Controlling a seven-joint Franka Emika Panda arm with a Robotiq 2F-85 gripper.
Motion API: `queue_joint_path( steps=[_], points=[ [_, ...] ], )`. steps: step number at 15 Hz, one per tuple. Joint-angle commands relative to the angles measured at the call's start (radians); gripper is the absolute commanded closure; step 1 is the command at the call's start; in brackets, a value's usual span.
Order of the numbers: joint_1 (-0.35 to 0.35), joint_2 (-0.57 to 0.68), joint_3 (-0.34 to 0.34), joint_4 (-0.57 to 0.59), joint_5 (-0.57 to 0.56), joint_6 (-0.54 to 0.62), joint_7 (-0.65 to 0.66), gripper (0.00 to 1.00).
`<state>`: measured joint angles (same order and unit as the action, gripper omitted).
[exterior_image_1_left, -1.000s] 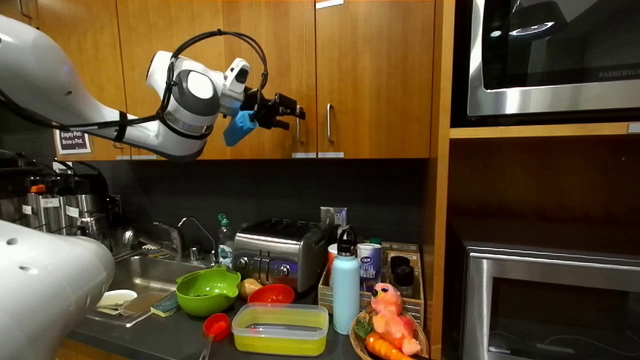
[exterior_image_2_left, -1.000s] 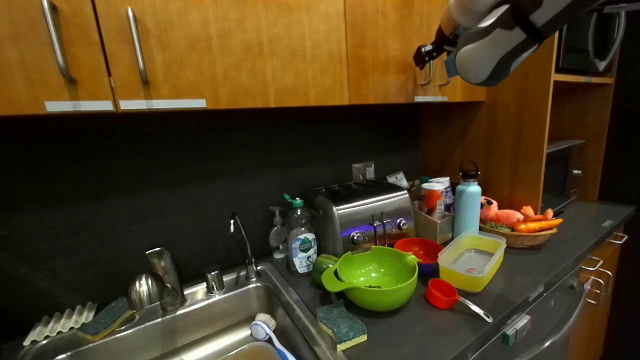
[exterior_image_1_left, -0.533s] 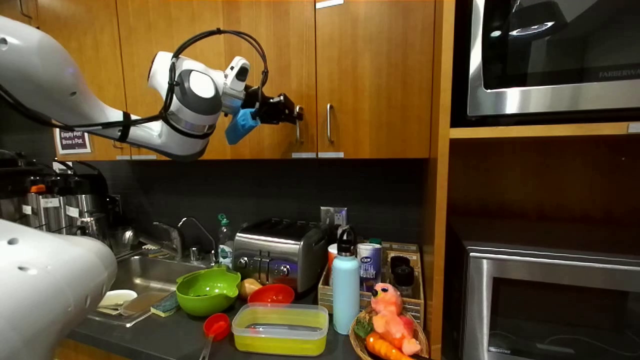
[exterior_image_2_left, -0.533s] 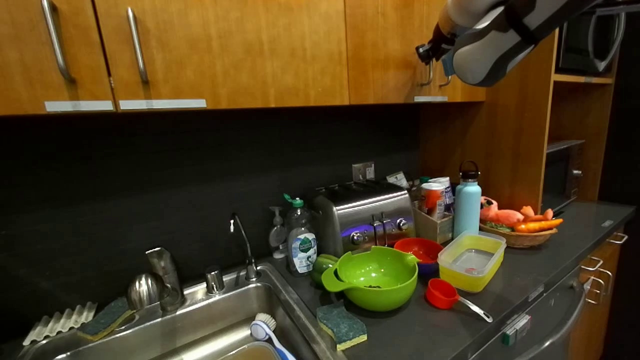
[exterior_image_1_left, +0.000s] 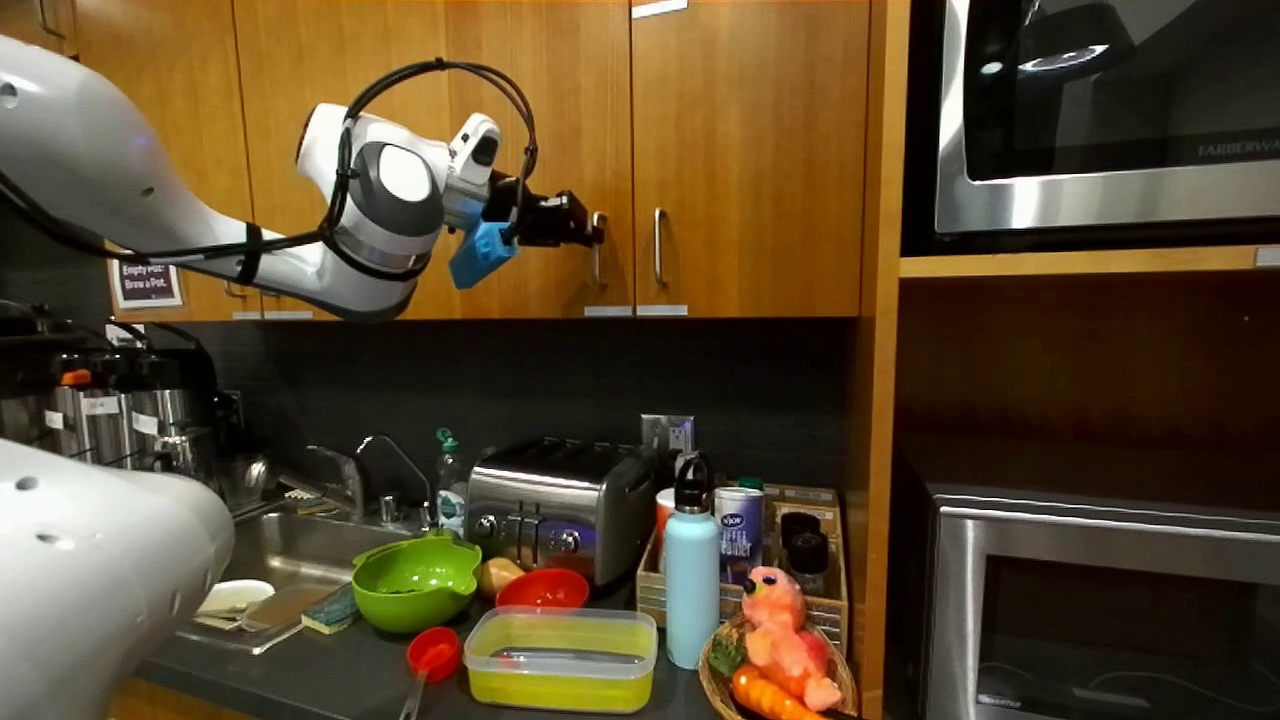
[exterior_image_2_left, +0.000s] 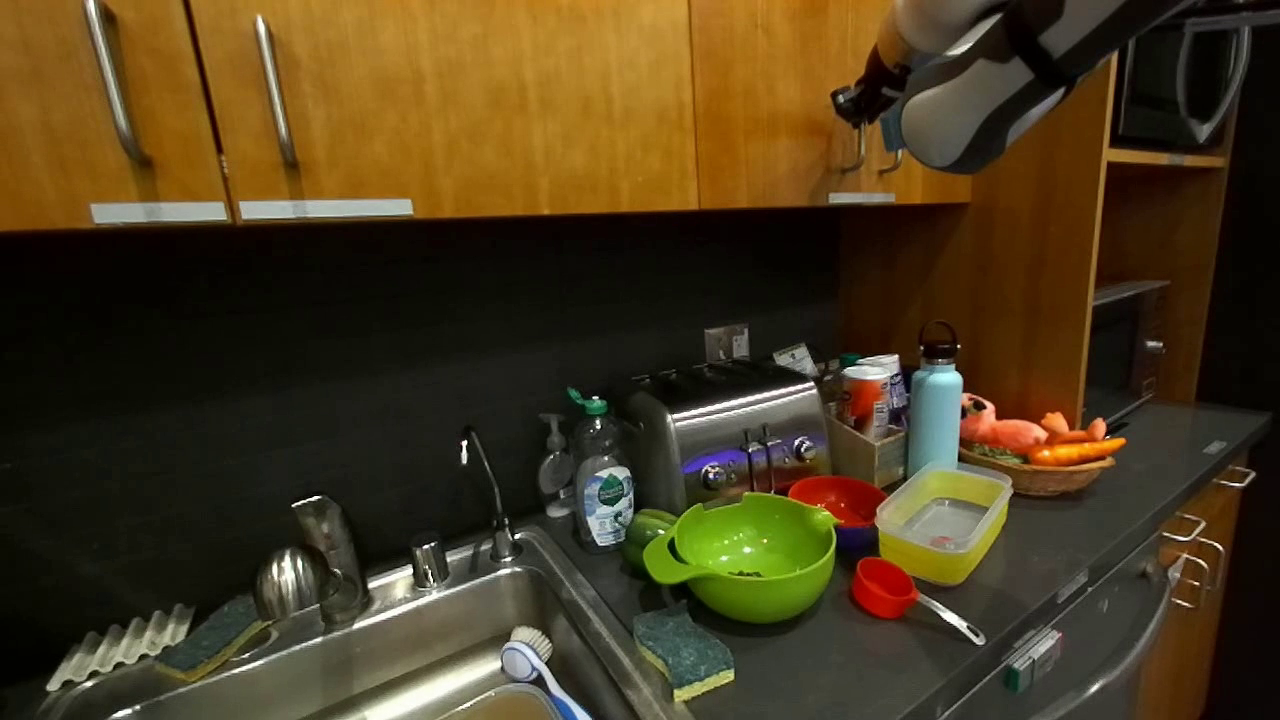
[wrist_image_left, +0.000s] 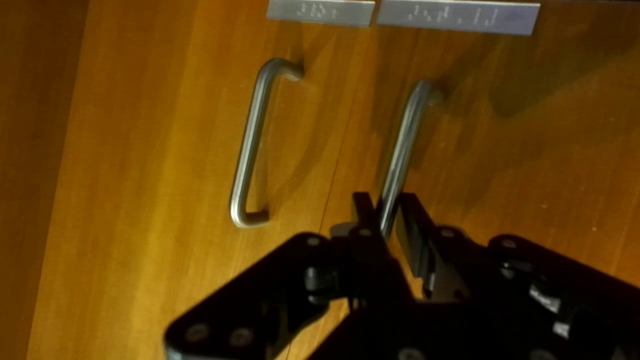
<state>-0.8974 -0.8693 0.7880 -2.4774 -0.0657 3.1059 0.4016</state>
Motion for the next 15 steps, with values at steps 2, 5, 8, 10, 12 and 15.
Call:
queue_joint_path(
  steps=[2, 5, 8, 10, 12, 15],
  points=[
    [-0.013, -0.005, 0.005, 0.002, 0.026, 0.023, -0.012, 0.96],
    [0.020, -0.014, -0.009, 0.012, 0.018, -0.032, -0.033, 0.96],
    [0.060, -0.047, -0.030, 0.028, 0.007, -0.125, -0.042, 0.96],
    [0.086, -0.072, -0.038, 0.041, -0.001, -0.202, -0.033, 0.96],
    [0.107, -0.096, -0.044, 0.049, -0.009, -0.274, -0.013, 0.96],
    [0.131, -0.143, -0.053, 0.050, -0.026, -0.363, 0.018, 0.96]
  ],
)
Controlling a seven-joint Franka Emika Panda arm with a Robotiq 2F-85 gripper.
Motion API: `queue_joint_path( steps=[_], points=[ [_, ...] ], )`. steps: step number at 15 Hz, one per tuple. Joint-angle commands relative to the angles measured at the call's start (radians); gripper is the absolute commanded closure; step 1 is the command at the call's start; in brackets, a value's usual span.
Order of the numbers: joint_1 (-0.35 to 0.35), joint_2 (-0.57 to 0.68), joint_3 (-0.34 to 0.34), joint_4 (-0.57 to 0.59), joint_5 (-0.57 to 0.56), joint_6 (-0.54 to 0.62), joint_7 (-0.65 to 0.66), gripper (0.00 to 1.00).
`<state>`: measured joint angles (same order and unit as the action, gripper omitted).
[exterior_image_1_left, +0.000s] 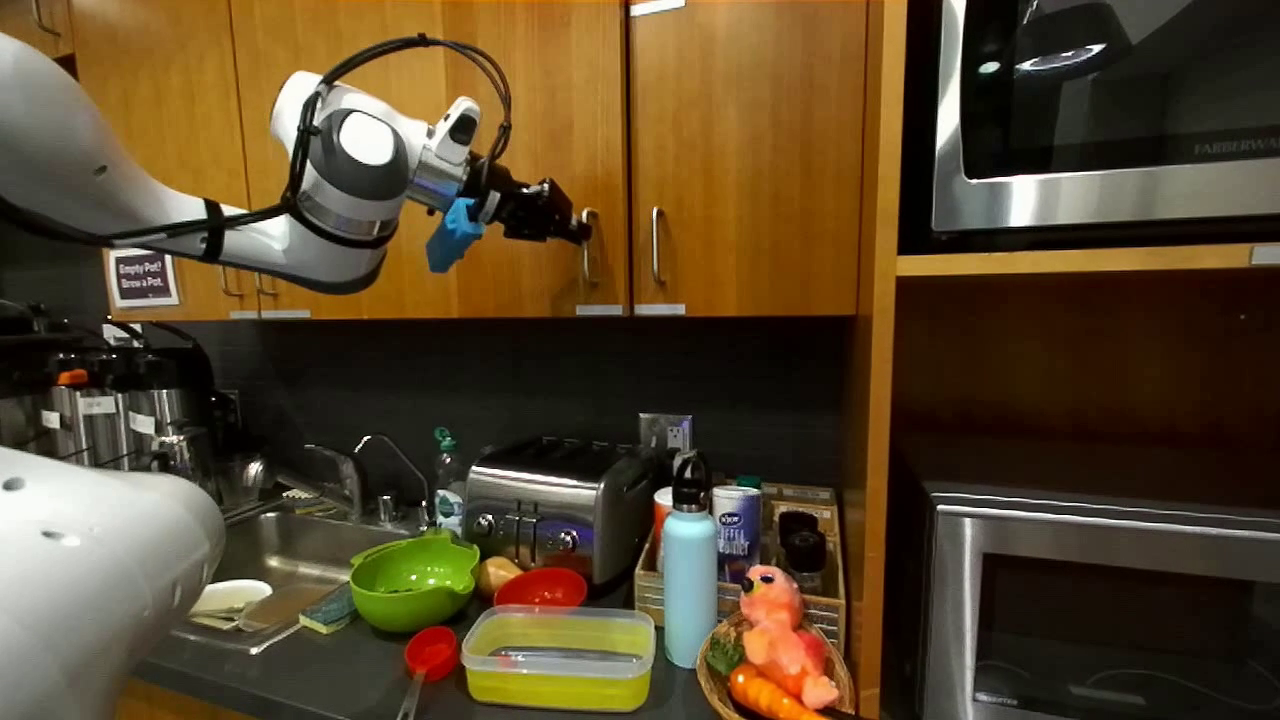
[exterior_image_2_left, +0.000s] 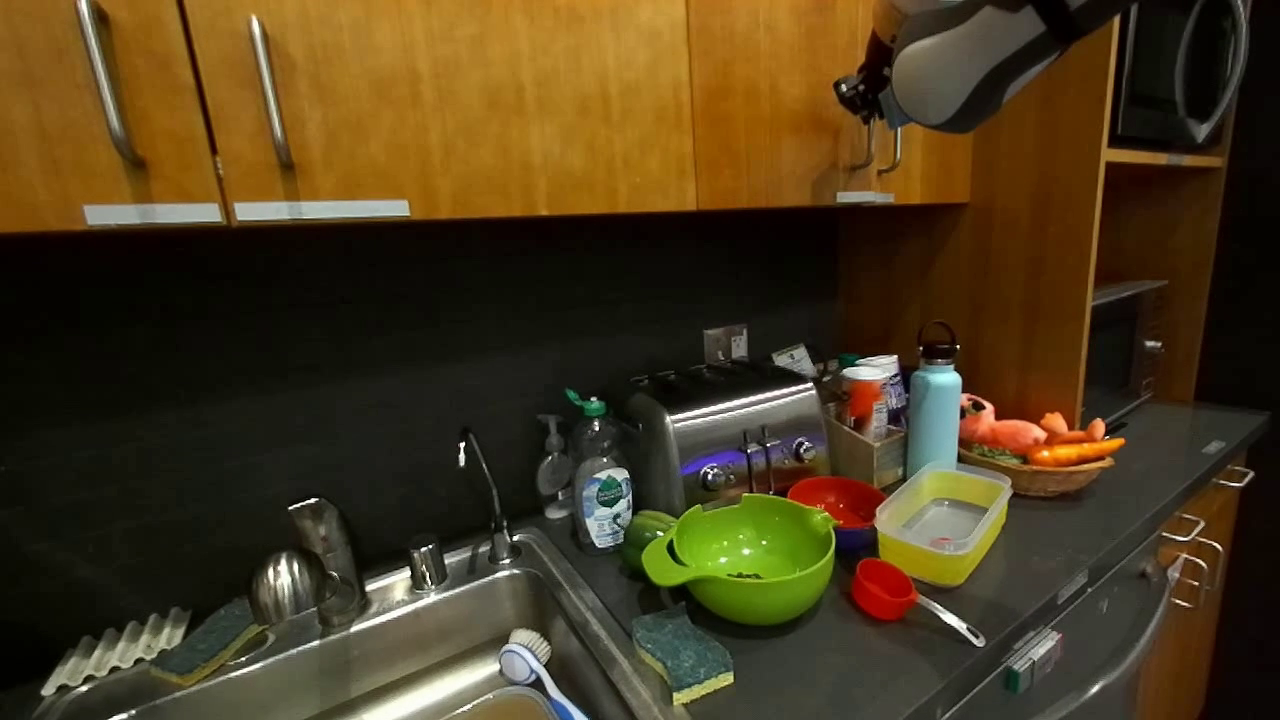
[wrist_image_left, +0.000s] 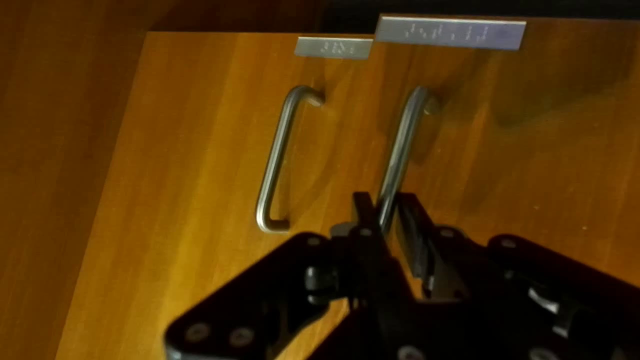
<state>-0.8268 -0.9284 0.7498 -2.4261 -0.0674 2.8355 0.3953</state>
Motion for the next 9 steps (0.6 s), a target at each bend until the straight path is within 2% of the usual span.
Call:
queue_joint_path(
  steps=[1, 5, 8, 9],
  points=[
    [0.071, -0.096, -0.013, 0.004, -0.032, -0.113, 0.031, 0.96],
    [0.145, -0.172, -0.010, 0.030, -0.059, -0.231, 0.048, 0.96],
    [0.173, -0.209, -0.012, 0.036, -0.100, -0.272, 0.054, 0.96],
    [0.179, -0.222, -0.015, 0.029, -0.114, -0.280, 0.056, 0.58]
  ],
)
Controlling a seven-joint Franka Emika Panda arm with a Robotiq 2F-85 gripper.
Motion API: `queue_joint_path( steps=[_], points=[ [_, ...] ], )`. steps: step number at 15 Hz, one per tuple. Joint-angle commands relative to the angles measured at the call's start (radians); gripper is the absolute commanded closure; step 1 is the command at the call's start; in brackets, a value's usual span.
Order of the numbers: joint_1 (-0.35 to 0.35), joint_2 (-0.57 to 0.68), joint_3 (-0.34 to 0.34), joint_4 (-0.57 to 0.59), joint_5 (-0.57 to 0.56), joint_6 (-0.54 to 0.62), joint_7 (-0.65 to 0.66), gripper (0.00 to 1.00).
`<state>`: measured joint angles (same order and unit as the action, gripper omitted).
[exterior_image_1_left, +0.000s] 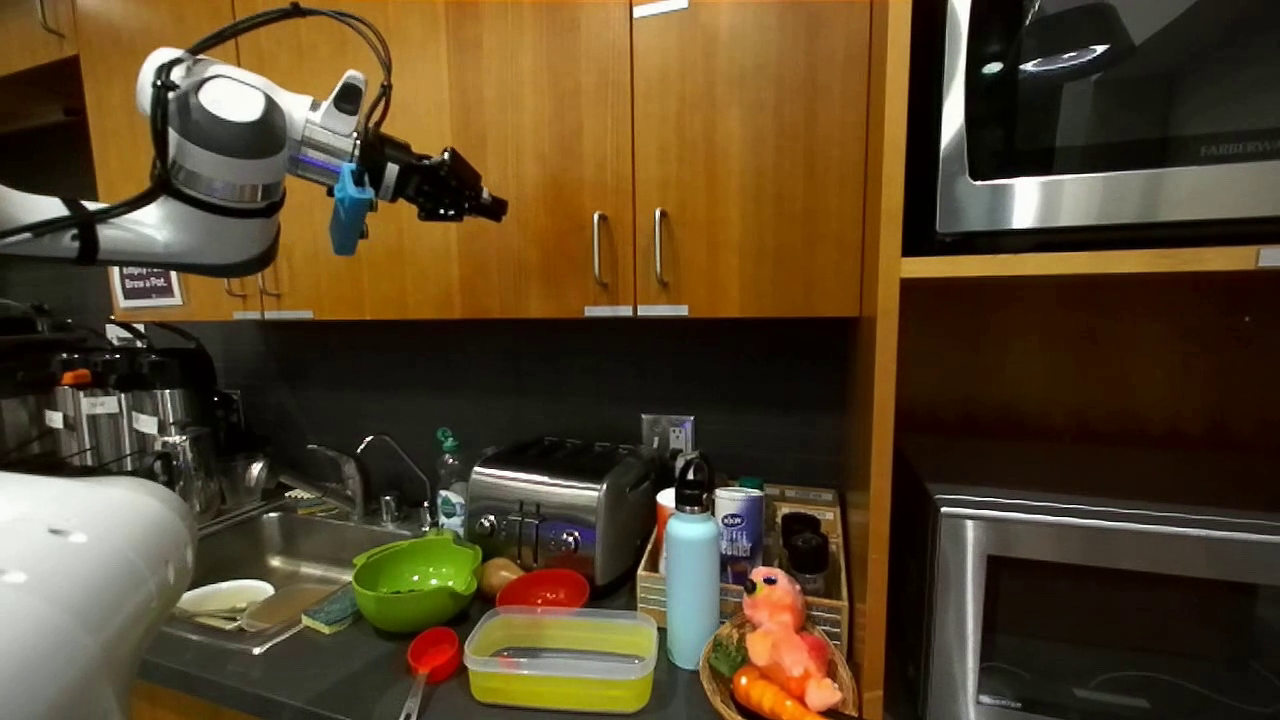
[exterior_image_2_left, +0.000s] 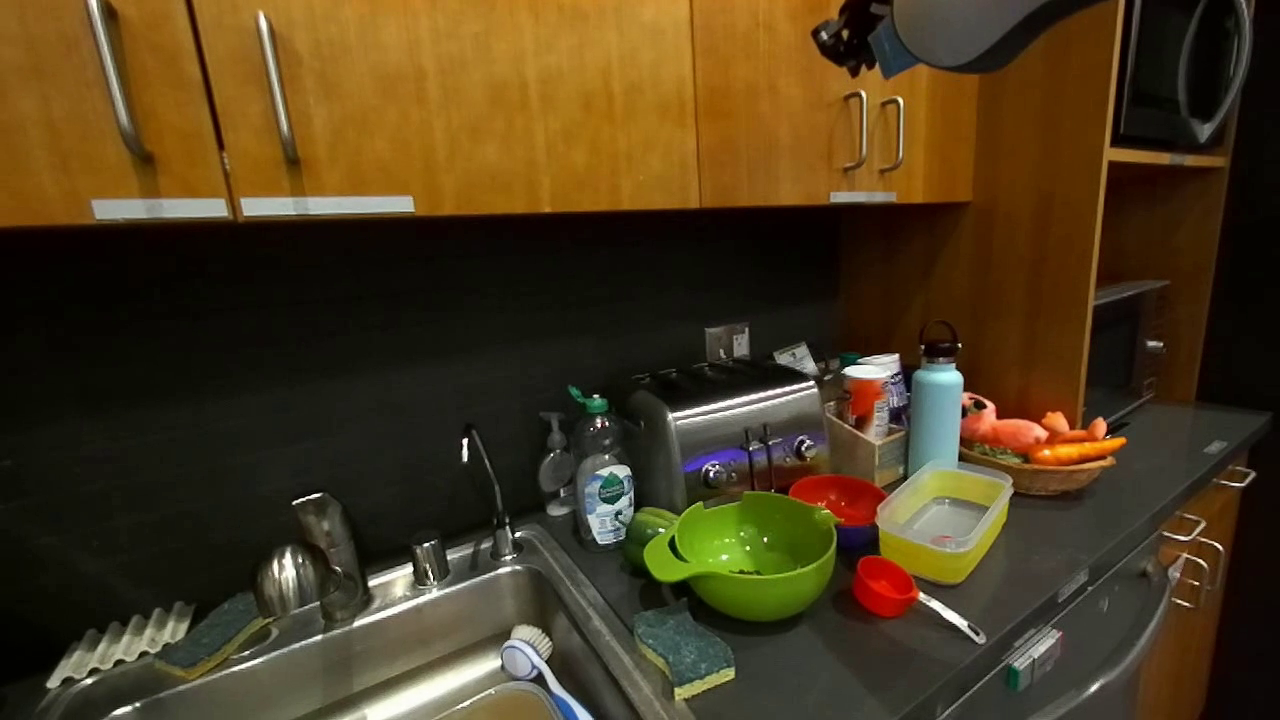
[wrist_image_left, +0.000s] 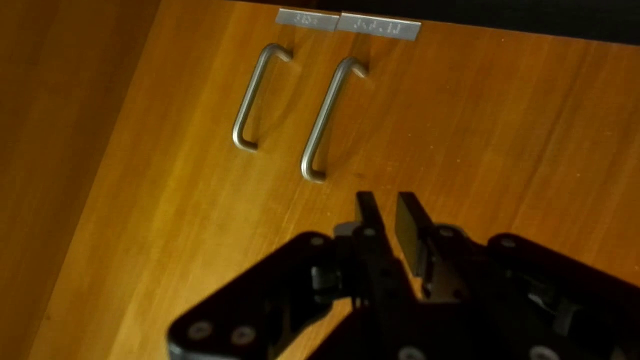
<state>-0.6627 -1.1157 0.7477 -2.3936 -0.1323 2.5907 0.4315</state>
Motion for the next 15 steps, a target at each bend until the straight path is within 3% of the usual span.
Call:
queue_joint_path(
  steps=[1, 6, 9, 10, 15],
  points=[
    [0.022, -0.051, -0.018, -0.010, -0.064, -0.052, 0.017, 0.57],
    [0.030, -0.105, -0.065, -0.041, -0.127, -0.098, 0.029, 0.27],
    [0.015, -0.111, -0.095, -0.077, -0.116, -0.001, 0.081, 0.05],
    [0.013, -0.114, -0.108, -0.093, -0.107, 0.051, 0.103, 0.01],
    [-0.012, -0.126, -0.170, -0.209, -0.026, 0.413, 0.169, 0.00]
  ],
)
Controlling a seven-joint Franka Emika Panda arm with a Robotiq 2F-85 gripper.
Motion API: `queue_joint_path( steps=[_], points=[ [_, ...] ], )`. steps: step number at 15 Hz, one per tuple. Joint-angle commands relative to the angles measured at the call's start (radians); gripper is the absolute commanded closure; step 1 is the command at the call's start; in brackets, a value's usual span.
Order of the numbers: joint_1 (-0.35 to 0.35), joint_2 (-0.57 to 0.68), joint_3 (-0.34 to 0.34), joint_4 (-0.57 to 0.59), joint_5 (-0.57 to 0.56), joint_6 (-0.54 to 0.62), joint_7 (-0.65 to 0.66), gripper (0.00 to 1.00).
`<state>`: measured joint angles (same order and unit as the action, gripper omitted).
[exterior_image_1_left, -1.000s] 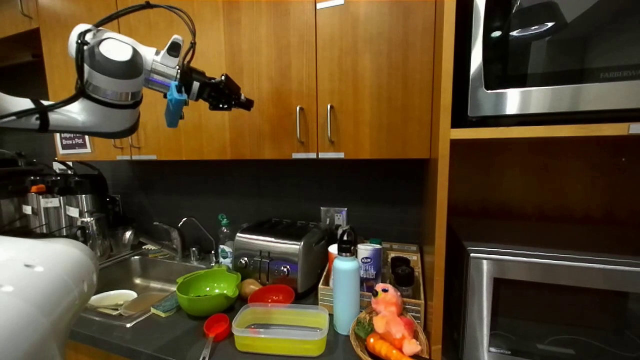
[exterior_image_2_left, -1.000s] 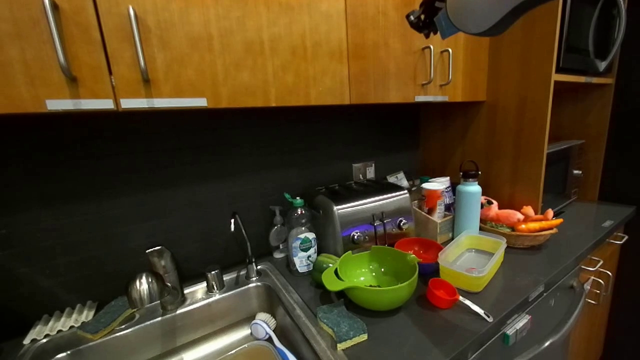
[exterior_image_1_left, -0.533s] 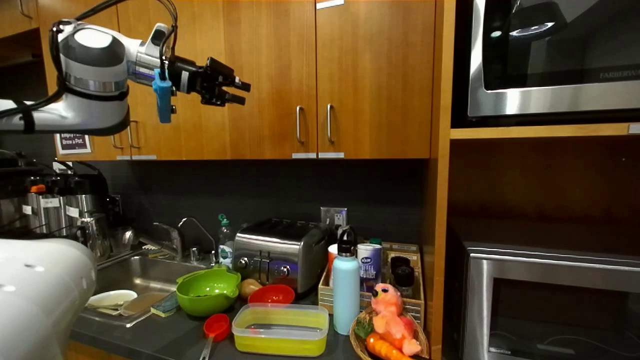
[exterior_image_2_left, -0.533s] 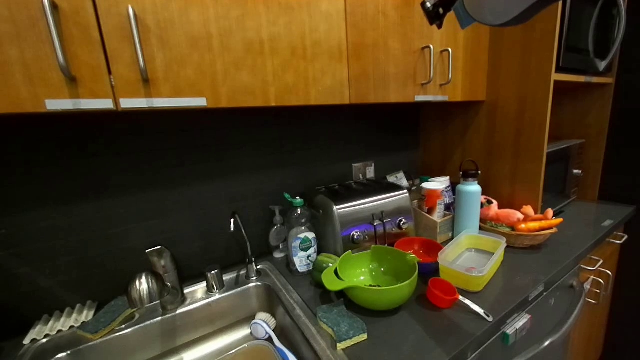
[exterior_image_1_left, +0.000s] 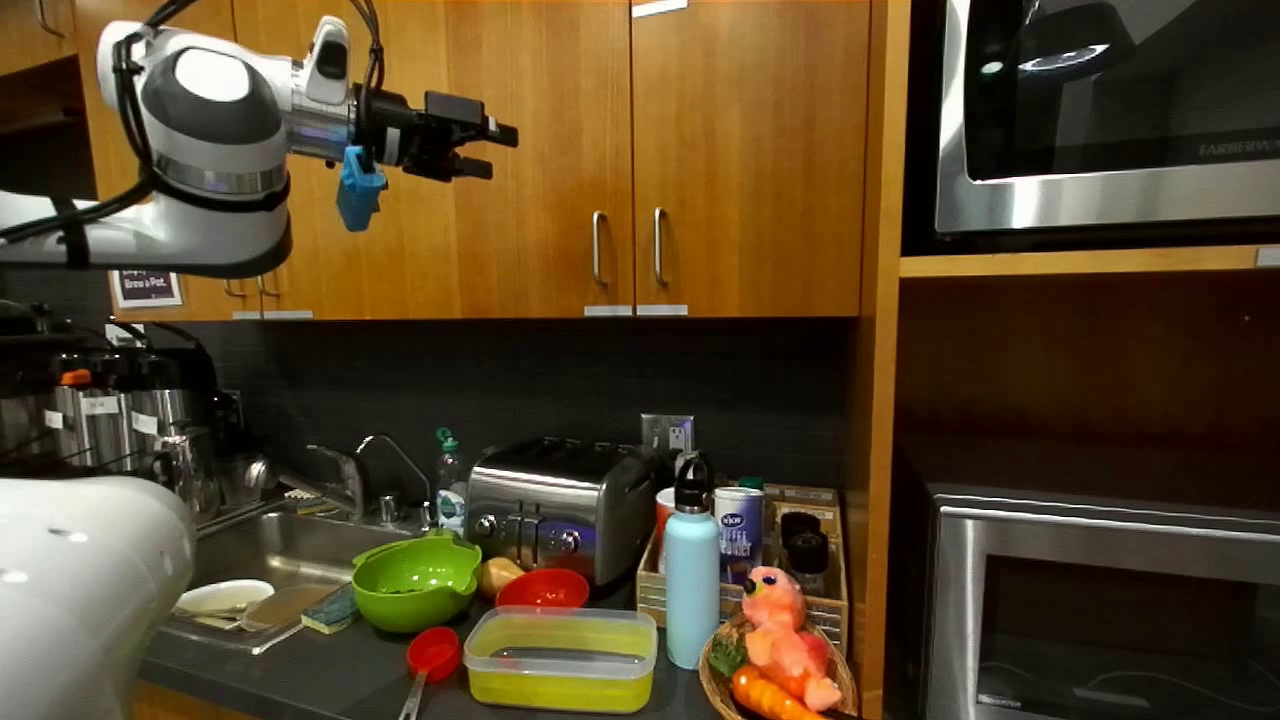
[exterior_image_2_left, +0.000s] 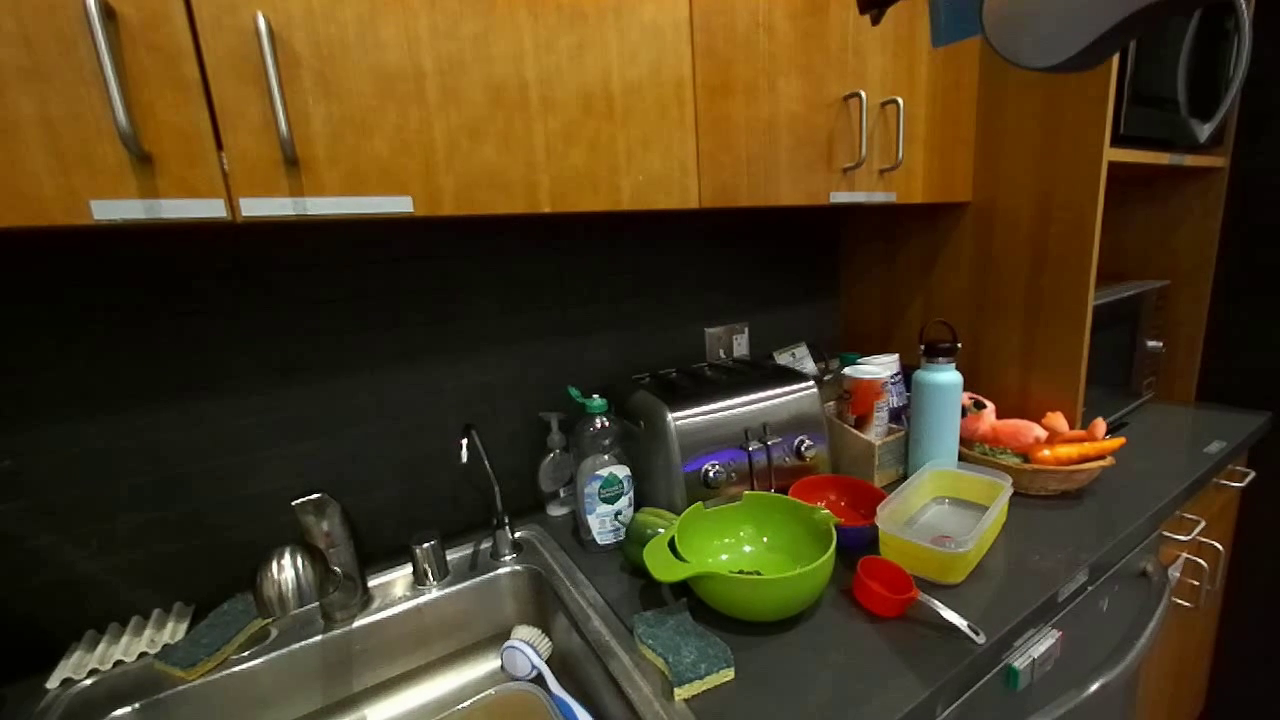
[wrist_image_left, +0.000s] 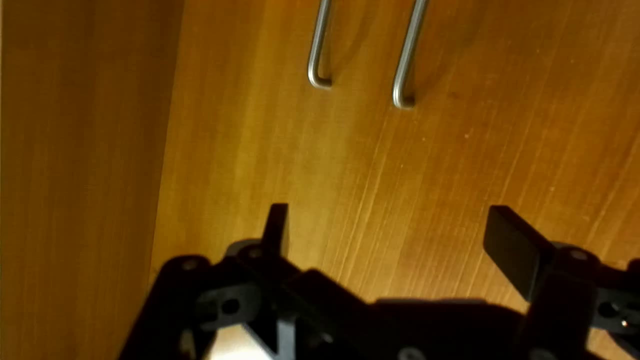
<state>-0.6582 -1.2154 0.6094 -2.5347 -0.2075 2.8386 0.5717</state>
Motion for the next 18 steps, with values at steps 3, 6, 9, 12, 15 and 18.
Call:
queue_joint_path(
  steps=[3, 6, 9, 12, 15, 18],
  points=[
    [-0.006, -0.024, -0.069, -0.091, 0.109, 0.184, -0.044, 0.00],
    [-0.014, -0.007, -0.056, -0.070, 0.132, 0.163, -0.053, 0.00],
    [-0.014, -0.008, -0.058, -0.071, 0.133, 0.164, -0.053, 0.00],
    [-0.014, -0.012, -0.058, -0.072, 0.133, 0.164, -0.053, 0.00],
    [-0.007, 0.031, -0.043, -0.069, 0.215, 0.137, 0.002, 0.00],
    [-0.023, 0.012, -0.019, -0.076, 0.306, 0.083, 0.102, 0.00]
  ],
)
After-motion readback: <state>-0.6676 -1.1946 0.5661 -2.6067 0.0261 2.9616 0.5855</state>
